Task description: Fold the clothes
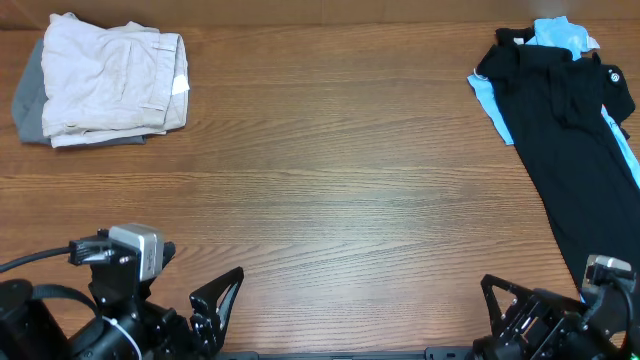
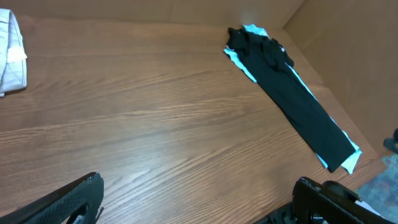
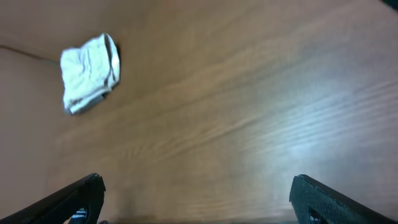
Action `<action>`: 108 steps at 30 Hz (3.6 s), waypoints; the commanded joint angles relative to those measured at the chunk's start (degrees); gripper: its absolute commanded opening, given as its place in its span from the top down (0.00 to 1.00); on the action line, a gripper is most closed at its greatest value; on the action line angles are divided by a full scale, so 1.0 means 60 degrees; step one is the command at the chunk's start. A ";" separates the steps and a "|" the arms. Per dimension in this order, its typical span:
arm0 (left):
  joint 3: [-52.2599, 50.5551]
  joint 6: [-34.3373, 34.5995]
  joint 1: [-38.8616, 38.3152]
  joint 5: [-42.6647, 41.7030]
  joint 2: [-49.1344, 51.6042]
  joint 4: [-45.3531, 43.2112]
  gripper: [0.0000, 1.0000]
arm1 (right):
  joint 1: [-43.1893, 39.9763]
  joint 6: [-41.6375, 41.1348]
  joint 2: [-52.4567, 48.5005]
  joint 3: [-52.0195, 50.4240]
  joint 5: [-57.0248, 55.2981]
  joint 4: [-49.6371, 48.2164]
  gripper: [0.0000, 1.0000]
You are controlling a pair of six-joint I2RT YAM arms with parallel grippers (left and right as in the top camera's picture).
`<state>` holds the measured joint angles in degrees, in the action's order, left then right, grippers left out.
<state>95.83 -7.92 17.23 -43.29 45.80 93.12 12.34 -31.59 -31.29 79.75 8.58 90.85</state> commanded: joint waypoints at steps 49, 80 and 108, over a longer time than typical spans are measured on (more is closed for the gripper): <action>-0.0153 -0.0219 0.0000 -0.0178 -0.0011 -0.0058 0.00 | -0.0954 0.2881 0.3574 -0.6597 -0.1333 -0.7606 0.00; -0.0153 -0.0215 0.0000 -0.0182 -0.0011 -0.0055 0.00 | -0.2328 0.5880 0.5187 -1.3001 -0.0335 -1.4972 0.00; -0.0153 -0.0215 -0.0004 -0.0182 -0.0015 -0.0055 0.00 | -0.2328 0.4011 0.5187 -1.3216 -0.1494 -1.4338 0.00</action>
<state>94.85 -7.97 17.23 -43.35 45.80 93.03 -1.43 -6.98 -0.84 1.06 0.38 5.15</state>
